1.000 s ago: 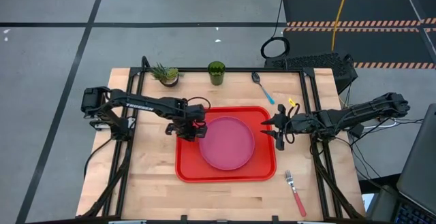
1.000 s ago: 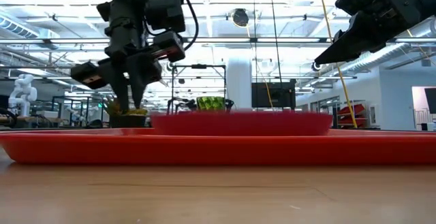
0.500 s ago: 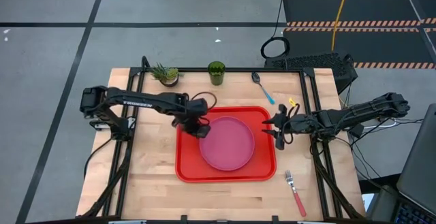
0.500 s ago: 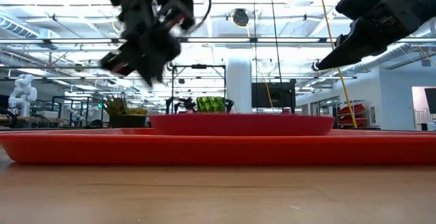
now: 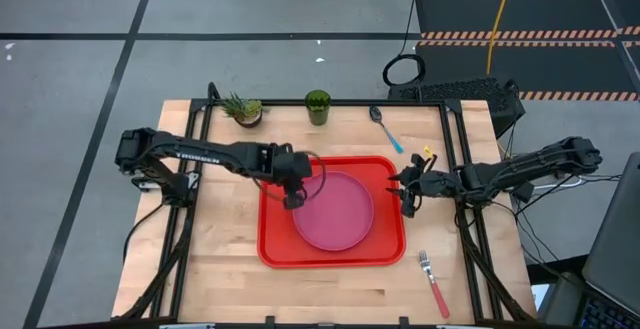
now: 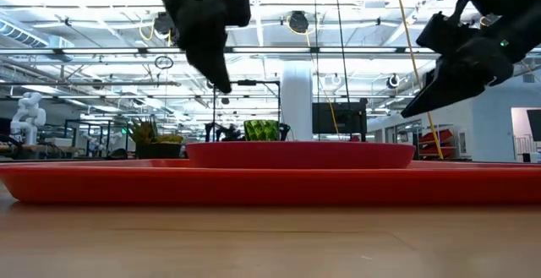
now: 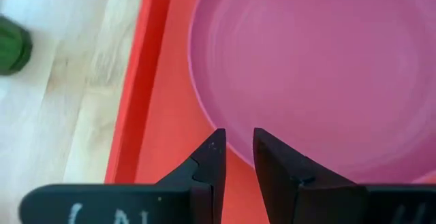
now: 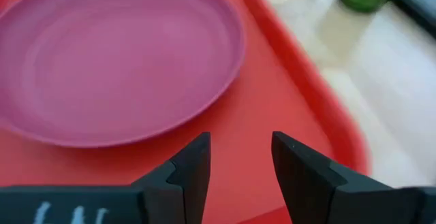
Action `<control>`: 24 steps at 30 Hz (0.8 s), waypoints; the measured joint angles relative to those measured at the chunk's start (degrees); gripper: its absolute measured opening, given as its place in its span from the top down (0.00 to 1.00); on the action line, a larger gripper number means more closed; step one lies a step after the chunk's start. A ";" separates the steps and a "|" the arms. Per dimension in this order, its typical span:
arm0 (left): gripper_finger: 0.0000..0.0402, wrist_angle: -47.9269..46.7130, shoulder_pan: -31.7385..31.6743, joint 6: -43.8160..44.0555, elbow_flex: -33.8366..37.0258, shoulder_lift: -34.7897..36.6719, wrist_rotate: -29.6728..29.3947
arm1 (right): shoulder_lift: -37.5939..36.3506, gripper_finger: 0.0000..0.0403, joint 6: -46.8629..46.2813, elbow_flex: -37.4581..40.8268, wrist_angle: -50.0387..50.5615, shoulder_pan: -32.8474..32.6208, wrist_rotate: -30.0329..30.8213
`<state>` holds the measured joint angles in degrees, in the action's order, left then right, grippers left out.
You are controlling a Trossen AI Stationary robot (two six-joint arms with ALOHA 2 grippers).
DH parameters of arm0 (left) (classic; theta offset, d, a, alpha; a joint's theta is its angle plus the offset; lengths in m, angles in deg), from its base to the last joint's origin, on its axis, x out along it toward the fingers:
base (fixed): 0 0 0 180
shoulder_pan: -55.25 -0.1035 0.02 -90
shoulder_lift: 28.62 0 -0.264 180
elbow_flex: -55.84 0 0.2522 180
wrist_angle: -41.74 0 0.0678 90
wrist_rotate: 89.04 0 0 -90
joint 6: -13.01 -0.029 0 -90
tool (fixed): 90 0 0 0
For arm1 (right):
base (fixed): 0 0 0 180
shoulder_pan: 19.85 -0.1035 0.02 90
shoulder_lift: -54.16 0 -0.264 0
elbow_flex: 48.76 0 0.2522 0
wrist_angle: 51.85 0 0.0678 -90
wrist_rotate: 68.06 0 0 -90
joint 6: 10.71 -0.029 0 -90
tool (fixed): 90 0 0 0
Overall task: Pick and place plate/cup/fork/spoon on tray
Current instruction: Put the pink plate on the red serving tray
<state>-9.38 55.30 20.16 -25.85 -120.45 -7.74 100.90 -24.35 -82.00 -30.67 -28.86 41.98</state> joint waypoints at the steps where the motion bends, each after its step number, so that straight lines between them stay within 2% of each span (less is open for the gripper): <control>1: 0.80 2.10 0.10 -1.17 1.46 -0.02 -0.11 | 0.60 0.63 -0.76 -0.10 0.12 -0.04 -0.80; 6: 0.80 13.66 -0.21 -2.99 8.23 2.46 0.94 | 4.85 0.63 -3.07 -2.11 0.16 -0.08 -2.59; 14: 0.80 24.44 0.37 -3.04 14.88 9.87 1.57 | 13.86 0.63 -4.21 -6.97 2.51 -1.48 -5.08; 24: 0.80 40.58 4.50 -3.85 21.73 10.38 1.07 | 21.29 0.63 -6.63 -7.84 2.74 -3.60 -4.89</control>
<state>31.20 59.80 16.31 -4.12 -110.07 -6.68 122.19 -30.98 -89.84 -27.93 -32.46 37.09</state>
